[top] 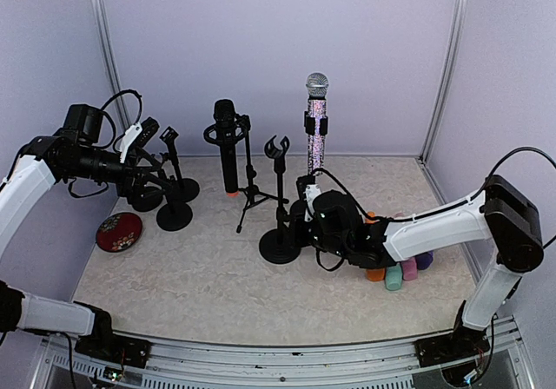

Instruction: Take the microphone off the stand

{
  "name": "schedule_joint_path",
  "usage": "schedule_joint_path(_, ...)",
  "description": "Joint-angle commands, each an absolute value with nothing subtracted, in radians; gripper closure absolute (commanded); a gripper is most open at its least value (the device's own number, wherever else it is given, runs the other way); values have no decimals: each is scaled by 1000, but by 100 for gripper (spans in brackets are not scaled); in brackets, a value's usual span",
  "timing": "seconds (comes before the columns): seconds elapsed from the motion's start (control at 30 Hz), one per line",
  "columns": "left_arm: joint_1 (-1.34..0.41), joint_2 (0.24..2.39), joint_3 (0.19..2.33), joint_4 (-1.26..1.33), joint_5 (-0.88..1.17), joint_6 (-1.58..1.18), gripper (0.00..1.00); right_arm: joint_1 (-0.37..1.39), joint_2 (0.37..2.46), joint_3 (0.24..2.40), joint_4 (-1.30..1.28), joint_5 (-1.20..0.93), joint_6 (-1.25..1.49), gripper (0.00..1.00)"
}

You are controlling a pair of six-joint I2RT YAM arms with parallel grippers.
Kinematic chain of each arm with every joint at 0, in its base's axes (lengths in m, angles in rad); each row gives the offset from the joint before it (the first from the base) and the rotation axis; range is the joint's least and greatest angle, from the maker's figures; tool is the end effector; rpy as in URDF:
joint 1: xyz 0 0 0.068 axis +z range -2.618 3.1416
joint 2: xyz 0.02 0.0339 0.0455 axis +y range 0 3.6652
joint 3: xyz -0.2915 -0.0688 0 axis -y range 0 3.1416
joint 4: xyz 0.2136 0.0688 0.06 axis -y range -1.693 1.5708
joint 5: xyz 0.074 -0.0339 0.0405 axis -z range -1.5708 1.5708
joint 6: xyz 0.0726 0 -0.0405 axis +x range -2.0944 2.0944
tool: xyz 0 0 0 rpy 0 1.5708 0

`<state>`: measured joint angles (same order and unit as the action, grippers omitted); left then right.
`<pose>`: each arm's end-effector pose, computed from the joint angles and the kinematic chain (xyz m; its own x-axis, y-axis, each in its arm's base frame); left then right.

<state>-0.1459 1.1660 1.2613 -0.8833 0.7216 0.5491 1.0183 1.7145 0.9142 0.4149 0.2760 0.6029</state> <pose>0.1936 -0.0769 0.3704 -0.3008 0.4402 -0.8460 0.8524 0.5220 -0.0314 0.2199 0.3189 0.2364 -0.5518 0.1446 -0.8214 -0.4536 0.7744 0.4411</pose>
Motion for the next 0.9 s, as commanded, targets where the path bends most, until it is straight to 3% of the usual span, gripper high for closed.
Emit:
schedule_joint_path(0.0,-140,1166,1254,-871,736,542,3,1054,1699,939,304,431,399,100)
schedule_joint_path(0.17,-139,1169,1259,-872,738,539,3,1074,1672,938,309,492,306,85)
schedule_joint_path(0.3,-140,1170,1259,-873,739,538,3,1074,1622,929,315,489,283,57)
schedule_joint_path(0.43,-140,1171,1257,-872,742,537,3,1051,1550,899,334,390,340,40)
schedule_joint_path(0.57,-141,1172,1256,-871,745,534,3,993,1477,836,379,245,484,38)
schedule_joint_path(0.87,-141,1166,1254,-871,747,530,3,870,1479,730,512,-43,824,50)
